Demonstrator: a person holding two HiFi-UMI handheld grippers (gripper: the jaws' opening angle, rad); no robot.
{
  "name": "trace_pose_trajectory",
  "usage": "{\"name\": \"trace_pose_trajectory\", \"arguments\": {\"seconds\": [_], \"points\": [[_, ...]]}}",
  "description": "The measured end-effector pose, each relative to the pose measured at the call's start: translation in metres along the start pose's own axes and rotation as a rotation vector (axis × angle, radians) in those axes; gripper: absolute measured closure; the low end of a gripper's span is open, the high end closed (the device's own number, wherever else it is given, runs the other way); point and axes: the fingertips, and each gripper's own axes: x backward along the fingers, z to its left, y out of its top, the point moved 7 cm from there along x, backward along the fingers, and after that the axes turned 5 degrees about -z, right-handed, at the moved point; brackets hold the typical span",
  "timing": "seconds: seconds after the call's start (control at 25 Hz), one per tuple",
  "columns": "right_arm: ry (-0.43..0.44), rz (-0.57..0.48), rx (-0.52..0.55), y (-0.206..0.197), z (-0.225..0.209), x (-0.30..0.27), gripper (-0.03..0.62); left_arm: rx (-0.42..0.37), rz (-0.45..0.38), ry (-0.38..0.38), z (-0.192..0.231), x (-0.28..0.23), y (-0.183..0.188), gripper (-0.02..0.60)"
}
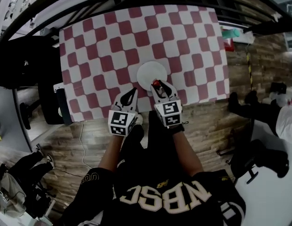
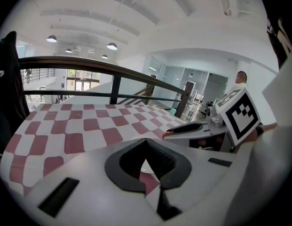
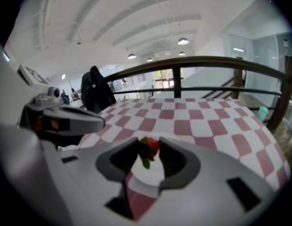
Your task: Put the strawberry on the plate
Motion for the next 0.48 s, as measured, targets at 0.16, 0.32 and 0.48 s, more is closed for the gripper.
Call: {"name": "trace_pose_trajectory", "arguments": {"seconds": [0.16, 0.32, 0.48], "points": [[0.013, 0.039, 0.000, -0.009, -0.014, -0.040, 0.447, 0.028, 0.023, 0.035, 0.010, -0.021, -0.008, 0.569], [0.035, 0.085, 0.010, -0.020, -0.023, -0.064, 0.447, 0.038, 0.045, 0.052, 0.013, -0.037, -0.019, 0.569], [0.048, 0.125, 0.027, -0.029, -0.024, -0.076, 0.447, 0.058, 0.070, 0.060, 0.016, -0.044, -0.030, 0.569]]}}
